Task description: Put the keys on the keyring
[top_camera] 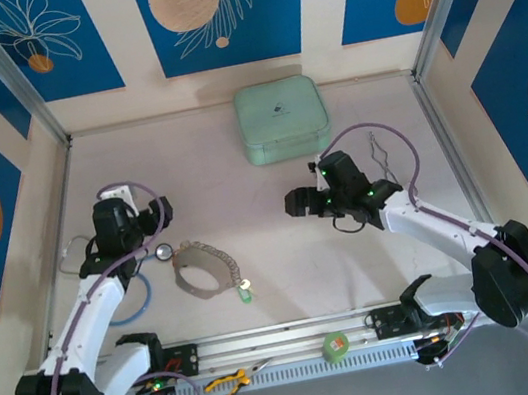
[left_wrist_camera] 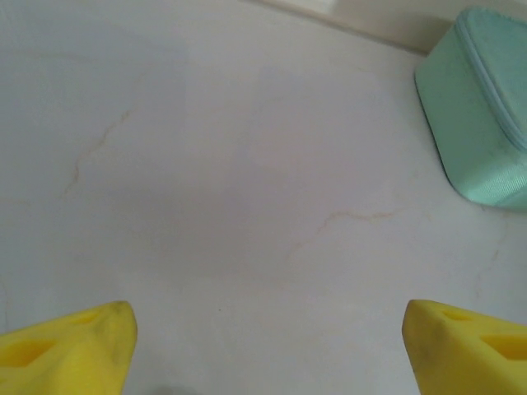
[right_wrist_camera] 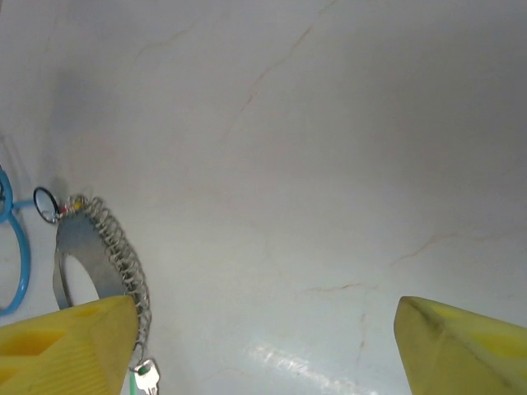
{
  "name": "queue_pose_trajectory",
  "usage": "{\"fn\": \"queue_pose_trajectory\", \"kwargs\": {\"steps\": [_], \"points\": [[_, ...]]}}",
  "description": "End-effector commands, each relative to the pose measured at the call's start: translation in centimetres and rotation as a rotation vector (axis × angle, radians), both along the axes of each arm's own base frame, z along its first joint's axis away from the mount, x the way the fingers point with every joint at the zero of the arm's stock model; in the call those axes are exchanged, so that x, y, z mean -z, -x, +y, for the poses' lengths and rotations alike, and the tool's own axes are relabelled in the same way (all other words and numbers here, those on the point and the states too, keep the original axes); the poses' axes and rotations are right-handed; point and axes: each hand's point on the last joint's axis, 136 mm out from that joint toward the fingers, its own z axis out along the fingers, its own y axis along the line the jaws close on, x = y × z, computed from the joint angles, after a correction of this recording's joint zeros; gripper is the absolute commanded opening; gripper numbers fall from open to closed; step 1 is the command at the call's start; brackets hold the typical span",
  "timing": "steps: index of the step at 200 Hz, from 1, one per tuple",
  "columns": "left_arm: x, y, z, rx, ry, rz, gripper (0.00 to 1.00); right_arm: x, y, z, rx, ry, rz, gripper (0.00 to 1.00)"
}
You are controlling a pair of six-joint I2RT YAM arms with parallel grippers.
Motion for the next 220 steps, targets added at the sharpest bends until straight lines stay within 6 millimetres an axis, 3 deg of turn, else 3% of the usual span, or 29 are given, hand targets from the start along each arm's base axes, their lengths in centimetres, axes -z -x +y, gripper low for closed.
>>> {"fn": "queue_pose_trajectory", "kwargs": {"steps": [1,36,82,105,162,220], "points": [[3.8,3.7,-1.5,0.004,0.019,0.2,0.81,0.0,0.2,1.2,-0.008,-0.002,0.028,0.81],[5.5,5.1,-3.4,0.075,-0.14,0.267,0.78,0.3,0.1,1.7,-0.004,0.005,0.046,0.79],[6.6,3.6,-5.4,0.208,-0.36,0.397,0.7,0.6,0.1,1.0,0.042,0.022,0.054,0.74],[7.4,2.9,-5.3,0.232,-0.427,0.469,0.66,0.6,0.2,0.4,0.072,0.031,0.053,0.73],[9.4,2.1,-5.4,0.238,-0.475,0.575,0.38,0.5,0.8,-0.5,0.115,0.019,0.053,0.71],[11.5,2.6,-5.5,0.243,-0.45,0.644,0.33,0.9,1.2,-1.0,0.127,0.024,0.058,0.7]]}}
